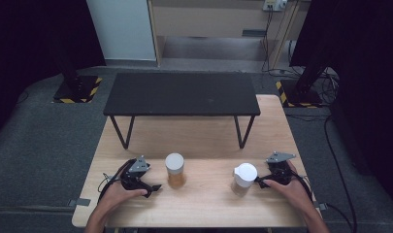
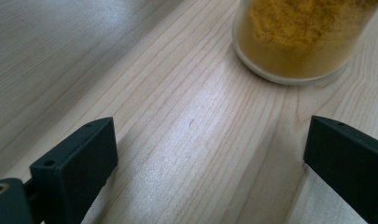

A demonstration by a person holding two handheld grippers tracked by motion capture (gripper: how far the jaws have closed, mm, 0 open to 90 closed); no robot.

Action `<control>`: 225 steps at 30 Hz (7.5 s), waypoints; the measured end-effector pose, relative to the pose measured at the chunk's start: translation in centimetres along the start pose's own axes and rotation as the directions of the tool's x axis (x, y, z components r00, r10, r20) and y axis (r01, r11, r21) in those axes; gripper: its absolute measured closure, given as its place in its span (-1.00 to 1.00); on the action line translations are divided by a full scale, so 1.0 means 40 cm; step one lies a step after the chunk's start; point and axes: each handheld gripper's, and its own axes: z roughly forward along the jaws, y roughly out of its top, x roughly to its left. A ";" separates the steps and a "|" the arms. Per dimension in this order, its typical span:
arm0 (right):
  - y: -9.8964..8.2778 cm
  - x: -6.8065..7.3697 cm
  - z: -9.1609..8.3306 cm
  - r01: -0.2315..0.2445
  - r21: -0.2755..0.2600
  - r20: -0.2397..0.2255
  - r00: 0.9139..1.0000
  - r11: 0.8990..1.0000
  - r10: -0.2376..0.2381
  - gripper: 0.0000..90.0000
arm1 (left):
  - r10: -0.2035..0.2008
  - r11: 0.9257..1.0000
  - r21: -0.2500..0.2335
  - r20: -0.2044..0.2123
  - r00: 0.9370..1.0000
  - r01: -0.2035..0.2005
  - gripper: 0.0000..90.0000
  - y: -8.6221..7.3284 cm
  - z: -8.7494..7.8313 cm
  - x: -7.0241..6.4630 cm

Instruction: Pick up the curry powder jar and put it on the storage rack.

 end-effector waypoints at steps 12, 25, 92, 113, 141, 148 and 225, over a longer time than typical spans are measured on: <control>0.000 0.001 0.000 -0.001 0.000 0.001 1.000 1.000 0.001 -0.97 | 0.012 0.999 -0.043 0.015 1.000 -0.012 -0.96 0.002 -0.010 -0.006; -0.001 0.002 -0.001 -0.003 0.000 0.004 1.000 1.000 0.003 -0.97 | 0.042 0.997 -0.070 0.034 0.999 -0.040 -0.96 0.025 -0.004 -0.026; -0.001 0.003 -0.001 -0.005 0.000 0.003 1.000 1.000 0.005 -0.97 | 0.032 0.936 -0.352 0.072 0.997 -0.005 -0.34 0.057 0.033 -0.075; -0.001 0.004 -0.001 -0.008 0.000 0.005 1.000 1.000 0.008 -0.96 | 0.080 0.935 -0.351 0.093 0.992 -0.042 -0.26 0.066 0.009 -0.063; -0.001 0.004 -0.001 -0.009 0.000 0.004 1.000 1.000 0.009 -0.96 | 0.110 0.927 -0.368 0.093 0.990 -0.068 -0.26 0.073 -0.067 -0.045; -0.001 0.004 -0.001 -0.009 0.000 0.004 1.000 1.000 0.009 -0.96 | 0.117 0.923 -0.377 0.094 0.989 -0.074 -0.26 0.094 -0.108 -0.039; -0.003 0.006 -0.002 -0.009 -0.002 0.008 1.000 1.000 0.009 -0.96 | 0.169 0.909 -0.392 0.035 0.985 -0.142 -0.26 0.568 -0.322 0.111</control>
